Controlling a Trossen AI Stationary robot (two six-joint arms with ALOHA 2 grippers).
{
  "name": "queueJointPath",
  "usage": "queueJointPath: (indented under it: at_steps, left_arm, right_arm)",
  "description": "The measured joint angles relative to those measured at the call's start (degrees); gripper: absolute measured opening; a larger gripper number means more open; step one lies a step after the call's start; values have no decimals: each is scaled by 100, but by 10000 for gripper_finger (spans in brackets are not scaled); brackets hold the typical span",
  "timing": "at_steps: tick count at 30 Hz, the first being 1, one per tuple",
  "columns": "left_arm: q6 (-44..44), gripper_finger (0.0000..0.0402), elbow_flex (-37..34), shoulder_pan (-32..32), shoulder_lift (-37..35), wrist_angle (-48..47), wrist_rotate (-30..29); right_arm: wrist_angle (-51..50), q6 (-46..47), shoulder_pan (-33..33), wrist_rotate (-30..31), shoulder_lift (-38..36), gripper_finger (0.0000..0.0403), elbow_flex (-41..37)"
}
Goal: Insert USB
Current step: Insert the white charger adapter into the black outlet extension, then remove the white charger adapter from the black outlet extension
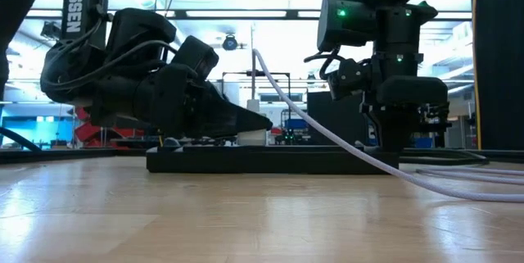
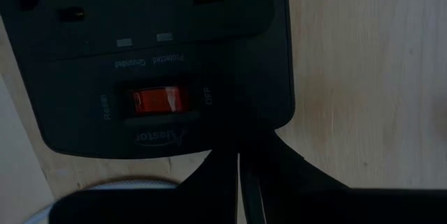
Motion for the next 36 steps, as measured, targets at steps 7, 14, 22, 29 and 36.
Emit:
queueJointPath:
  at_steps: [7, 14, 22, 29, 36]
  left_arm:
    - [-11, 126, 2, 2, 0, -154, 24]
    - [-30, 126, -11, 7, 11, -49, 39]
    - [-325, 279, -55, 2, 66, 384, -186]
    - [-427, 345, -68, -2, 83, 993, -215]
    - [-383, 338, -139, -75, -165, 1146, -168]
  right_arm:
    - [-1, 2, 0, 0, 2, 3, 1]
    - [0, 15, 0, 0, 2, 5, 1]
    - [-2, 22, 0, 0, 2, 6, 2]
    - [-1, 22, 0, -2, 2, 6, 2]
    - [-4, 20, 0, -2, 2, 6, 2]
